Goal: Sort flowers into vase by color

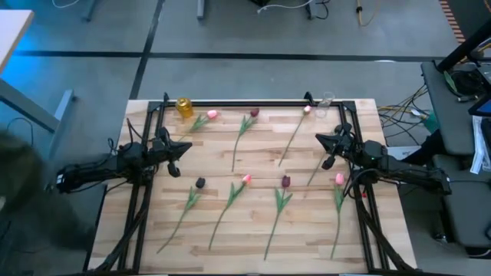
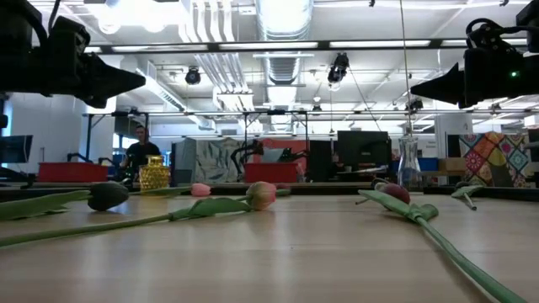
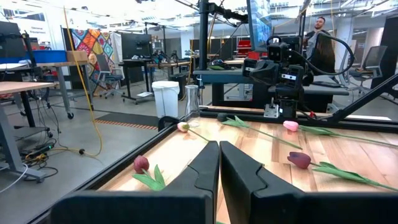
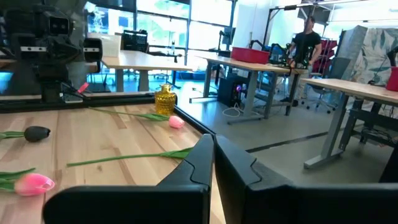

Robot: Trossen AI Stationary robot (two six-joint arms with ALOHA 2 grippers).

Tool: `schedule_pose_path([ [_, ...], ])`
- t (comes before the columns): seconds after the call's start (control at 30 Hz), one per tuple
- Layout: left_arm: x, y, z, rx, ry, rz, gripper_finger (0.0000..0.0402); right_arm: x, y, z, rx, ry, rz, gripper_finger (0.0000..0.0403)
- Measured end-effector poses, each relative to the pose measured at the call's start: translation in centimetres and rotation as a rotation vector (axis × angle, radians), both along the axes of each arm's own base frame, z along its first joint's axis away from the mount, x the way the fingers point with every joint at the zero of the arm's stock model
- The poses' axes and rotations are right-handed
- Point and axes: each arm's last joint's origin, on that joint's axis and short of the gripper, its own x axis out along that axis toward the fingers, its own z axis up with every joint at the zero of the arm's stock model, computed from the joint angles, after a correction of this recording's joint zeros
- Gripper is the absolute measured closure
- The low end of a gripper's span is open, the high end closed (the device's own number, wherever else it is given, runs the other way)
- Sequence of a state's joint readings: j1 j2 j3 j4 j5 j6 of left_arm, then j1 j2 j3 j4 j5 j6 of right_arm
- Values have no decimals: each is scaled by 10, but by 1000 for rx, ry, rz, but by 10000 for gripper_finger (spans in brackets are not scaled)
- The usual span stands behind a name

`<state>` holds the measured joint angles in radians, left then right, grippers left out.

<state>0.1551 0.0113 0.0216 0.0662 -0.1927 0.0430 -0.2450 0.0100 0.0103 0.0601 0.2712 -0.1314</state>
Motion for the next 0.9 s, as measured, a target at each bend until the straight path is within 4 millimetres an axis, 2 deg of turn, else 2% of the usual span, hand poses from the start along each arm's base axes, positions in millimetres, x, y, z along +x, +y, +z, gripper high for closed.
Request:
schedule_pose_path([
  [0.5,0,0,0,0,0,0,402,0,0,0,-17,7,-14,394],
  [0.7,0,0,0,0,0,1,402,-1,-3,1,-152,91,-112,394],
  [0.9,0,0,0,0,0,0,402,-1,-3,1,-406,249,-129,394],
])
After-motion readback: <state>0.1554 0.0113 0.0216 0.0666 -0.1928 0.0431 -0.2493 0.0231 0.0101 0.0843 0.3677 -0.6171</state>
